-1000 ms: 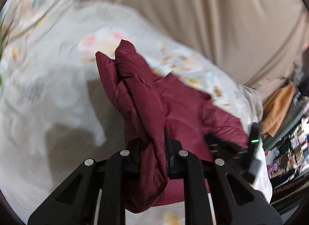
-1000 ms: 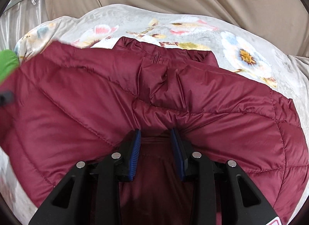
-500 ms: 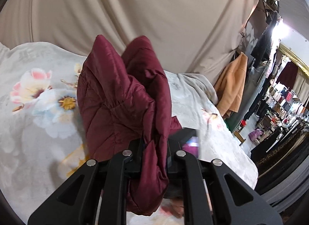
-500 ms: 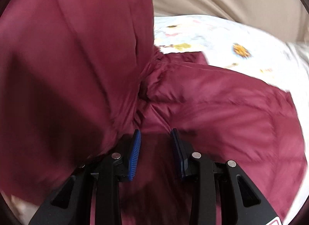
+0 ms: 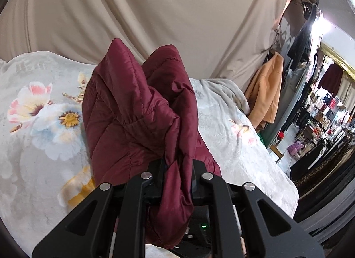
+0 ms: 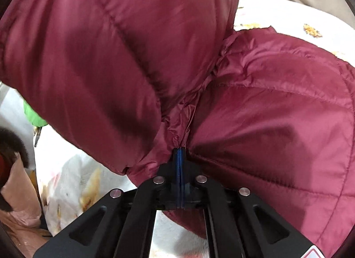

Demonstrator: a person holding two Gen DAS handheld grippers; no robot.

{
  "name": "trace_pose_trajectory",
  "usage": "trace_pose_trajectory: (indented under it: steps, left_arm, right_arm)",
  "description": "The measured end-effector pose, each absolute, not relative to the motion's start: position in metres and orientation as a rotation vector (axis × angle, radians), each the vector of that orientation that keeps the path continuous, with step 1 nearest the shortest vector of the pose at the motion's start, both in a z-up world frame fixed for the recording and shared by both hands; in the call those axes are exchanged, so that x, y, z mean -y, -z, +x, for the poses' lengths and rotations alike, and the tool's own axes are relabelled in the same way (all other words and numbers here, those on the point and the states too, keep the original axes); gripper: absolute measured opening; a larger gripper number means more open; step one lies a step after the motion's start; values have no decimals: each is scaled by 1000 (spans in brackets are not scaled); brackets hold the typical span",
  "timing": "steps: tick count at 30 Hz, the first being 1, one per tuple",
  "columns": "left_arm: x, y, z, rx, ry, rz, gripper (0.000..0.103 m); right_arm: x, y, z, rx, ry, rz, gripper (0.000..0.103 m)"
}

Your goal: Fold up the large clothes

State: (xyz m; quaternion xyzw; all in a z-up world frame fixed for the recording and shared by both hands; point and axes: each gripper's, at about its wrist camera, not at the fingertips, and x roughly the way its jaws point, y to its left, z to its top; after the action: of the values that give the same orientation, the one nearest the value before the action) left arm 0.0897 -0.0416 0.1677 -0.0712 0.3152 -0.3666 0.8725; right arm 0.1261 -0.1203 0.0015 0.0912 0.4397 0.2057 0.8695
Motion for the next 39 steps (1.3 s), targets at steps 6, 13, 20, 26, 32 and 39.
trace_pose_trajectory:
  steps: [6, 13, 20, 26, 32, 39]
  left_arm:
    - [87, -160, 93, -699, 811, -75, 11]
    - [114, -149, 110, -748, 814, -74, 10]
    - [132, -144, 116, -783, 808, -55, 10]
    - [177, -119, 124, -874, 795, 25, 10]
    - [220, -90, 114, -932, 796, 123, 10]
    - [253, -45, 106, -971, 747, 216, 11]
  right_arm:
    - [116, 7, 131, -907, -461, 198, 2]
    - [152, -8, 106, -871, -477, 342, 2]
    - [144, 25, 123, -1010, -590, 477, 2]
    - [156, 31, 125, -1081, -590, 579, 1]
    - [212, 26, 57, -1057, -511, 676, 2]
    - [297, 10, -7, -906, -265, 764, 8]
